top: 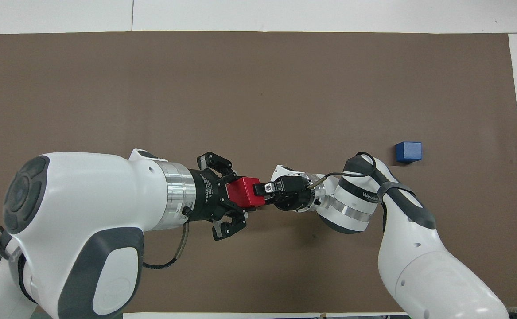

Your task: Transfer red block to right arm and stack on blue block

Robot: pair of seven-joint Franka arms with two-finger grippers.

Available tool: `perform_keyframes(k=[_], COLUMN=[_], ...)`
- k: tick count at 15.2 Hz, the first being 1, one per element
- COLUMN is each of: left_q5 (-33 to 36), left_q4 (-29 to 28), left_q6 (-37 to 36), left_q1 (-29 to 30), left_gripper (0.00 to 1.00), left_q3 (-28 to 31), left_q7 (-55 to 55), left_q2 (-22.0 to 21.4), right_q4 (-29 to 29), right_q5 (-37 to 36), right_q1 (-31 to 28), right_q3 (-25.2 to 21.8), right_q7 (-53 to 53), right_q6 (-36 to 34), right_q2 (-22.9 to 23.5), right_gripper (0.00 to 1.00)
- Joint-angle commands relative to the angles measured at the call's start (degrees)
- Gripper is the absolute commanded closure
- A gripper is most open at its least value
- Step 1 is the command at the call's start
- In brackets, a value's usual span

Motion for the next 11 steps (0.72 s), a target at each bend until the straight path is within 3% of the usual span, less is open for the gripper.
perform_keyframes(k=[1,4,5,6,7,11], left_q5=[-0.93,-0.67,-0.67,-0.58,-0.32,0.74], left_q4=[-3.32,-3.32,-3.06,-2.71,-2.53,-2.53], left_q6=[0.37,0.27,0.45,0.89,0.98,-0.77], left_q1=[-0.53,-0.80,-0.80,-0.63,-0.36,1.04], left_gripper=[1.00,1.00,0.93,0.21,0.00,0.00], left_q3=[0.43,0.35,0.34,0.43,0.43,0.78], left_q7=[0.85,4.36,4.72,4.55,4.63,11.29], left_q2=[-2.42,-2.51,-2.42,-2.25,-2.07,-2.68], right_q4=[-0.16,-0.07,-0.07,-0.07,-0.07,0.10], right_q5=[0.01,-0.08,-0.17,-0.17,-0.17,-0.26], right_q1=[-0.45,-0.45,-0.54,-0.63,-0.71,-0.98], right_q3=[0.38,0.38,0.38,0.38,0.29,0.38], right_q7=[-0.76,-0.58,-0.41,-0.32,-0.23,-0.23], right_q6=[1.11,1.72,2.07,2.25,2.34,2.34], right_q2=[-0.94,-1.55,-1.82,-1.91,-1.91,-1.99], right_gripper=[1.00,1.00,1.00,1.00,1.00,1.00])
